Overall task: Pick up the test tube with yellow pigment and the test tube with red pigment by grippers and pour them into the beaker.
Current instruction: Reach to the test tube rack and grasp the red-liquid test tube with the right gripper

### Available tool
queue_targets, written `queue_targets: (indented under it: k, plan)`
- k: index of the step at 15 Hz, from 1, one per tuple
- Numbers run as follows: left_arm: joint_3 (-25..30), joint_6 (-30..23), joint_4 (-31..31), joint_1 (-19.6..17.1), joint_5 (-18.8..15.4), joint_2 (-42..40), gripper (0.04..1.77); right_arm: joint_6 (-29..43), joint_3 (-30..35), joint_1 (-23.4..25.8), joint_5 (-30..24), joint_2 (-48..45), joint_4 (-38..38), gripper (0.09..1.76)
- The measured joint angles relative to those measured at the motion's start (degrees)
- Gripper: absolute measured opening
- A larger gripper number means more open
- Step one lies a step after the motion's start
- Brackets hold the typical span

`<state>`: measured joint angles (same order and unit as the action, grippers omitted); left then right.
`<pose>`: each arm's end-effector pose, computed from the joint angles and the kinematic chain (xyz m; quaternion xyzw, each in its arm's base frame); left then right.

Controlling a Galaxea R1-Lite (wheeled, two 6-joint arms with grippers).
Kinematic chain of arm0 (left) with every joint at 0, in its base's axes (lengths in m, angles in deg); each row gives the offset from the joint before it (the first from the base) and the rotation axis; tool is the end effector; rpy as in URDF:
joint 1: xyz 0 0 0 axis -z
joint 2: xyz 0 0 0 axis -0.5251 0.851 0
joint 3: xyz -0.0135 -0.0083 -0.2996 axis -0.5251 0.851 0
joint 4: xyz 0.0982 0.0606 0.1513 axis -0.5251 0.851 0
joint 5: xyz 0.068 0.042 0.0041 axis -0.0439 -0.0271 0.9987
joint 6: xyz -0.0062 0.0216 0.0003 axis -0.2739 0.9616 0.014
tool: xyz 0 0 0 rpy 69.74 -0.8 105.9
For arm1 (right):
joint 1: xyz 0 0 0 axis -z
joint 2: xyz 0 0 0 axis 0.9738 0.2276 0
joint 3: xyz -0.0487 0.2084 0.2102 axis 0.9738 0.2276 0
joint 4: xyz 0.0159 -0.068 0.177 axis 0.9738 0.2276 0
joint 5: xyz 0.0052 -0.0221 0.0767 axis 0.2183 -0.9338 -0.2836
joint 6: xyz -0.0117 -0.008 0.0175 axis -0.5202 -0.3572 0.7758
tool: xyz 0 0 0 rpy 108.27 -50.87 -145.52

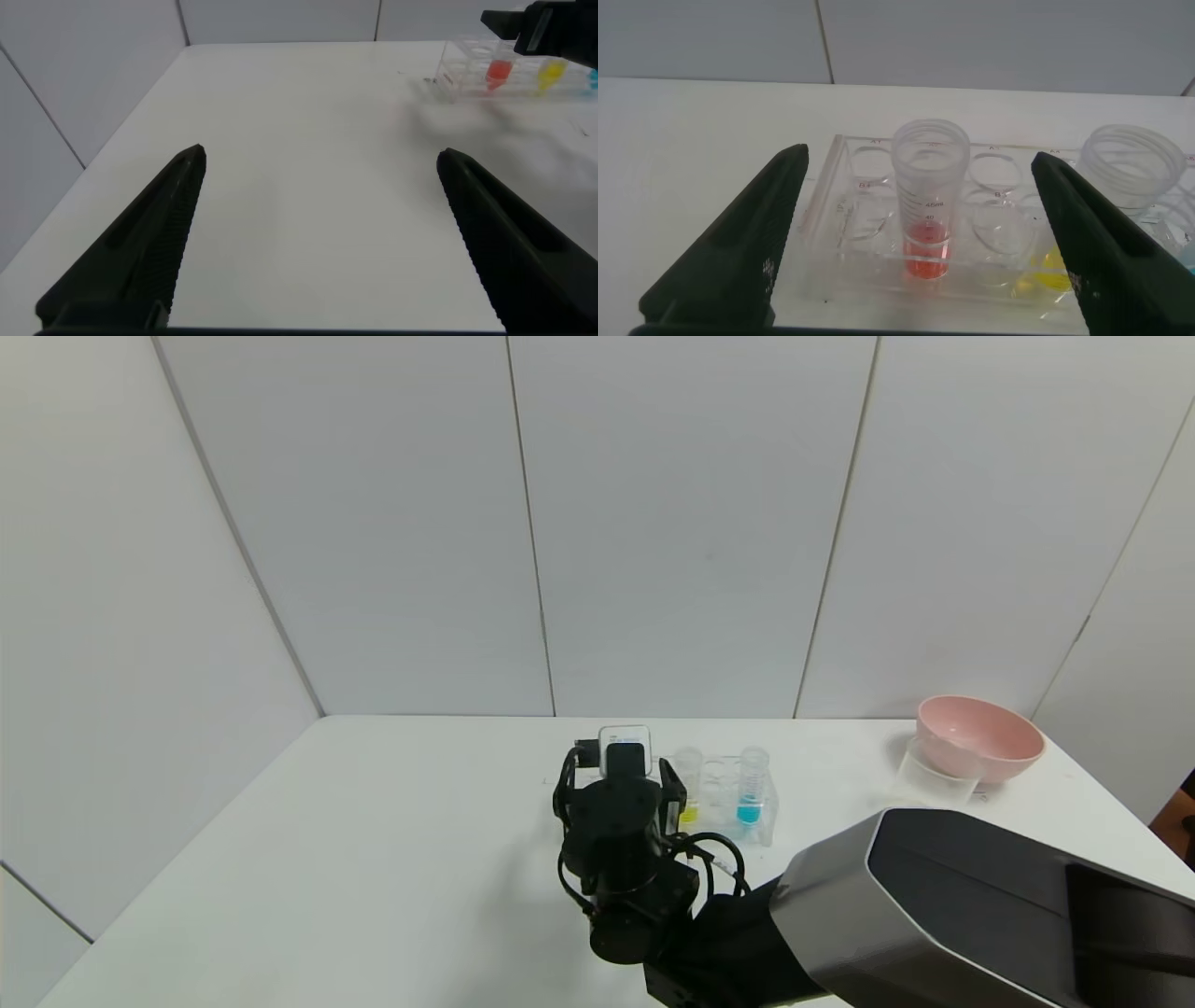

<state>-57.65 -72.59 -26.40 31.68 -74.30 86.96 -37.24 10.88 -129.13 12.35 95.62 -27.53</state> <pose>-0.0228 0.0001 0.0754 0.0000 -0.0004 -0.0009 1.0000 0.3036 0.3652 0.0662 0.0309 0.0326 0.0321 0.9985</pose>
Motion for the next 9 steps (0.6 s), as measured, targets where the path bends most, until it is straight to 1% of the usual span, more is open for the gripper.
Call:
queue_targets:
  k: [9]
  plan:
    - [0.0,0.0,0.0,0.0,0.0,0.0,1.76,0.0,-1.9,1.6,-1.5,3.3,0.4,1.71]
